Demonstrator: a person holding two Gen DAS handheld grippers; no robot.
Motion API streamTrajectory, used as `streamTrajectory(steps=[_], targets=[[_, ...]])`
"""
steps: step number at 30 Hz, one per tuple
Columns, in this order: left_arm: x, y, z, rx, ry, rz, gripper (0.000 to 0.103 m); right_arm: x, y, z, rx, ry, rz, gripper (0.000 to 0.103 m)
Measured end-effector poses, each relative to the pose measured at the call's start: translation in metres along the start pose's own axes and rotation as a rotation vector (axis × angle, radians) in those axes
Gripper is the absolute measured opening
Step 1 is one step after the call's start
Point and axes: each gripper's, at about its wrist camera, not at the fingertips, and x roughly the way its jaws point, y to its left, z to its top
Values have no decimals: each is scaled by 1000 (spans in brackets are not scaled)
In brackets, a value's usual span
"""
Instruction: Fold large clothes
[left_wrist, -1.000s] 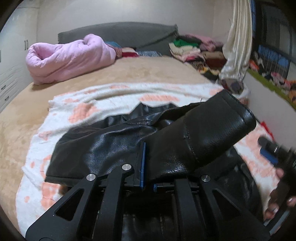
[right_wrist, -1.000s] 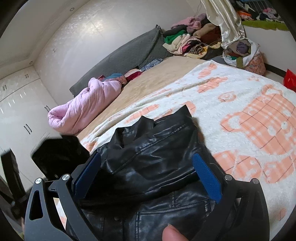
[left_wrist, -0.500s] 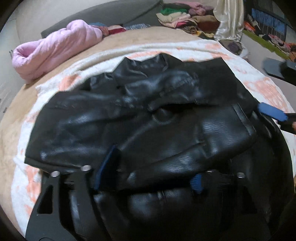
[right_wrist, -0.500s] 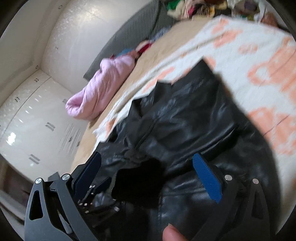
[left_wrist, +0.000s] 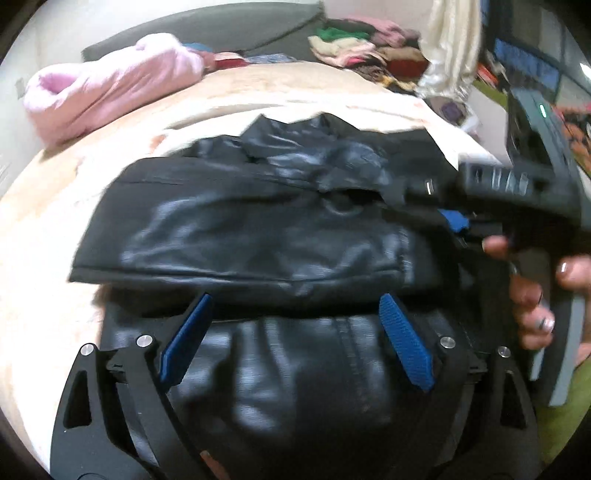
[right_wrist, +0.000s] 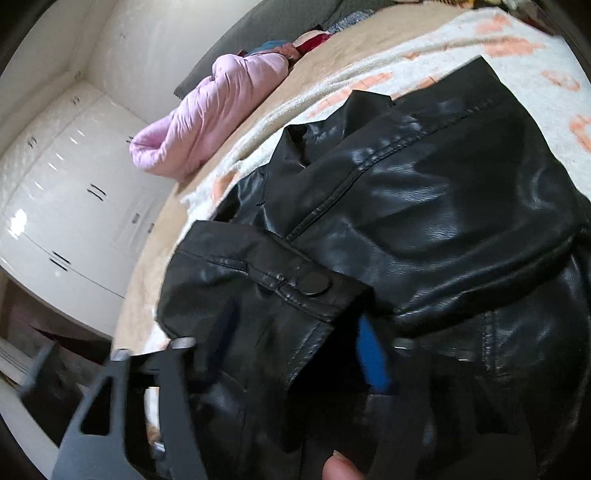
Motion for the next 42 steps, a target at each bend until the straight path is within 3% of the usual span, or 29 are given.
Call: streamTrajectory(steps=[1, 3, 6, 13, 16, 19, 25, 31, 33, 35, 36, 38, 40, 42], targets=[[-4, 8, 2, -21, -11, 11, 84, 2, 3, -2, -18, -5, -5, 31], [-12, 25, 8, -75, -29, 26, 84, 3, 17, -6, -89, -20, -26, 14], [-22, 52, 14, -156, -59, 55, 84, -7, 39, -4, -214, -76, -43, 6], [-51, 100, 20, -282, -119, 137, 85, -68, 98, 36, -579, -239, -35, 5], [-58, 109, 21, -315, -129, 152, 85, -73, 97, 53, -654, -253, -129, 5], [-57, 110, 27, -321, -137, 170, 85, -74, 75, 58, -648, -268, -182, 5], [-39, 108, 53, -327, -124, 157, 85, -78, 17, 72, -507, -263, -215, 5], [-12, 102, 80, -347, -97, 103, 84, -76, 5, 69, -503, -234, -231, 5], [-1, 100, 88, -348, -83, 91, 69, -73, 6, 68, -514, -228, -243, 5], [12, 99, 99, -343, -56, 85, 47, -72, 6, 69, -507, -219, -241, 5], [18, 99, 102, -343, -45, 82, 42, -71, 5, 69, -506, -216, -242, 5], [29, 98, 106, -336, -19, 80, 18, -71, 3, 70, -503, -209, -245, 5], [41, 95, 107, -320, 14, 76, 8, -71, 1, 72, -497, -204, -247, 5], [50, 93, 106, -310, 38, 69, 7, -71, 0, 72, -496, -201, -249, 6]])
